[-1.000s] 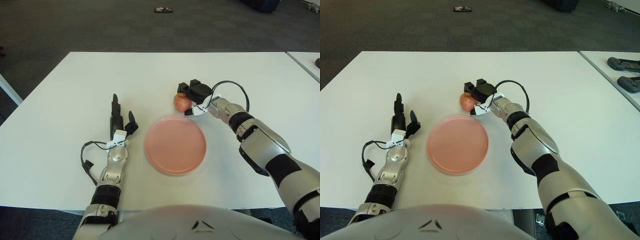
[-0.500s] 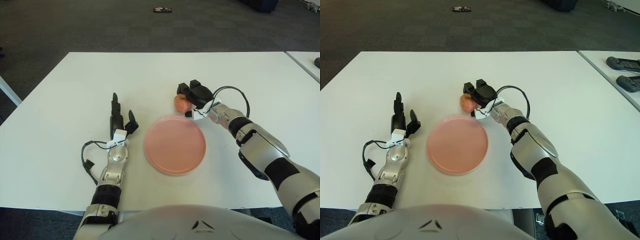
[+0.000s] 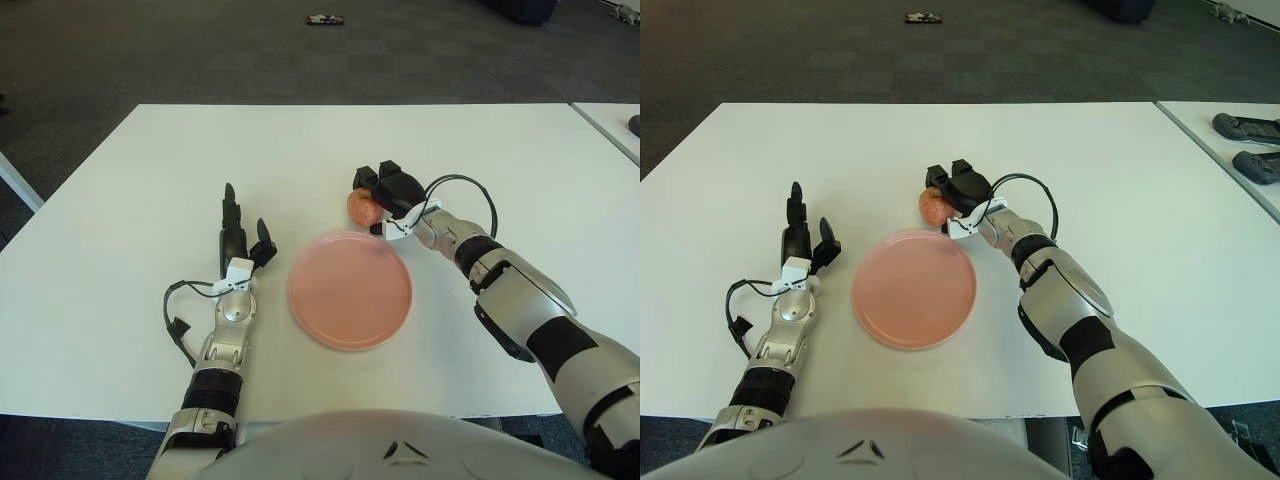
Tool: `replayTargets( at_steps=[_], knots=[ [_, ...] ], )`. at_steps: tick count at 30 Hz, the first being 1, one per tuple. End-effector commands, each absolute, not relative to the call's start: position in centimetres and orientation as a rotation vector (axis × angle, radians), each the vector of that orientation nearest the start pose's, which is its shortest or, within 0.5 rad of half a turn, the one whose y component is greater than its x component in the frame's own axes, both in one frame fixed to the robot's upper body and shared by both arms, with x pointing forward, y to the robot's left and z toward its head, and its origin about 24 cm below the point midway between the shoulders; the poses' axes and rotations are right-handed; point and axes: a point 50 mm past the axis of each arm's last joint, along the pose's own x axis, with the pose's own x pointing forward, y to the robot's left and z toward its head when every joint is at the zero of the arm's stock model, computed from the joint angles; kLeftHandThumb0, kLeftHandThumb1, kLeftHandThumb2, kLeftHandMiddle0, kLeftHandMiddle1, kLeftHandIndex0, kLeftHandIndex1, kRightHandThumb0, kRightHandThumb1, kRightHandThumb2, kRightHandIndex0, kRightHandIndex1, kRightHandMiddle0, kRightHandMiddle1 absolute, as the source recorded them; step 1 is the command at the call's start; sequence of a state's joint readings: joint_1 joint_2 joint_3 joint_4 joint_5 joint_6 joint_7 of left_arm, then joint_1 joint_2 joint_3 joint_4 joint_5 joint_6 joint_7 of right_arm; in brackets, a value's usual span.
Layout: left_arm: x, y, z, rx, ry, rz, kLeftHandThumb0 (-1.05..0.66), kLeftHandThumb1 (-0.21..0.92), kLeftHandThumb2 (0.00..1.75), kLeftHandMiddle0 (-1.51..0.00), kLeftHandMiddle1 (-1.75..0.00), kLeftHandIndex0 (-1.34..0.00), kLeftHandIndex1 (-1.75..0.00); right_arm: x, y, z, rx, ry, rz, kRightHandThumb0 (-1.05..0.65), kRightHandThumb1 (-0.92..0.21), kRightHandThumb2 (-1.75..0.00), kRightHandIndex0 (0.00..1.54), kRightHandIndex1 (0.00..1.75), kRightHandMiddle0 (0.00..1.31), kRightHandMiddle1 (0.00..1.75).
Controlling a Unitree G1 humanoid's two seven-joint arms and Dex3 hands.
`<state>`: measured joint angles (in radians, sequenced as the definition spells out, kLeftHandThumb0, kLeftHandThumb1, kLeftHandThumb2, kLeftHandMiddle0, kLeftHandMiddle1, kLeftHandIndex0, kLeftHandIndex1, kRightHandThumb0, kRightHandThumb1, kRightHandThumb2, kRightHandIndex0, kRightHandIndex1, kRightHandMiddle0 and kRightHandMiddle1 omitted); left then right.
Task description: Put the apple into the plate.
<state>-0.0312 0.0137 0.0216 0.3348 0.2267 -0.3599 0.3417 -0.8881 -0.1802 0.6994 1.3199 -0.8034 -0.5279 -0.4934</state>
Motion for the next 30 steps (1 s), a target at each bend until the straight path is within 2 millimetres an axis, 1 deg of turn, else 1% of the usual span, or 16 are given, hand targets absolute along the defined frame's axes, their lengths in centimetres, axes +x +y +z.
replayTargets(
  at_steps=[1, 9, 18, 30],
  knots=[
    [24.8, 16.6, 1.1, 0.225, -0.094, 0.284, -0.89, 0.92, 0.99, 0.0, 0.0, 0.0, -0.04, 35.2, -8.6, 3.8, -1.299, -0.427, 0.51, -0.49, -0.26, -1.38, 1.15, 1.75, 0.65, 1.75],
    [24.8, 16.6, 1.2, 0.235, -0.094, 0.282, -0.89, 0.92, 0.99, 0.0, 0.0, 0.0, -0.05, 36.6, -8.3, 6.7, -1.211, -0.468, 0.429, -0.48, -0.28, -1.36, 1.16, 1.75, 0.64, 1.75],
    [24.8, 16.7, 1.2, 0.241, -0.097, 0.276, -0.9, 0.92, 0.99, 0.0, 0.0, 0.0, -0.06, 37.5, -8.6, 9.8, -1.104, -0.55, 0.389, -0.47, -0.29, -1.34, 1.17, 1.75, 0.62, 1.75],
    [24.9, 16.7, 1.2, 0.239, -0.107, 0.267, -0.9, 0.92, 0.98, 0.0, 0.0, 0.0, -0.05, 38.2, -8.4, 12.9, -1.041, -0.632, 0.368, -0.47, -0.29, -1.34, 1.17, 1.75, 0.62, 1.75]
  ],
)
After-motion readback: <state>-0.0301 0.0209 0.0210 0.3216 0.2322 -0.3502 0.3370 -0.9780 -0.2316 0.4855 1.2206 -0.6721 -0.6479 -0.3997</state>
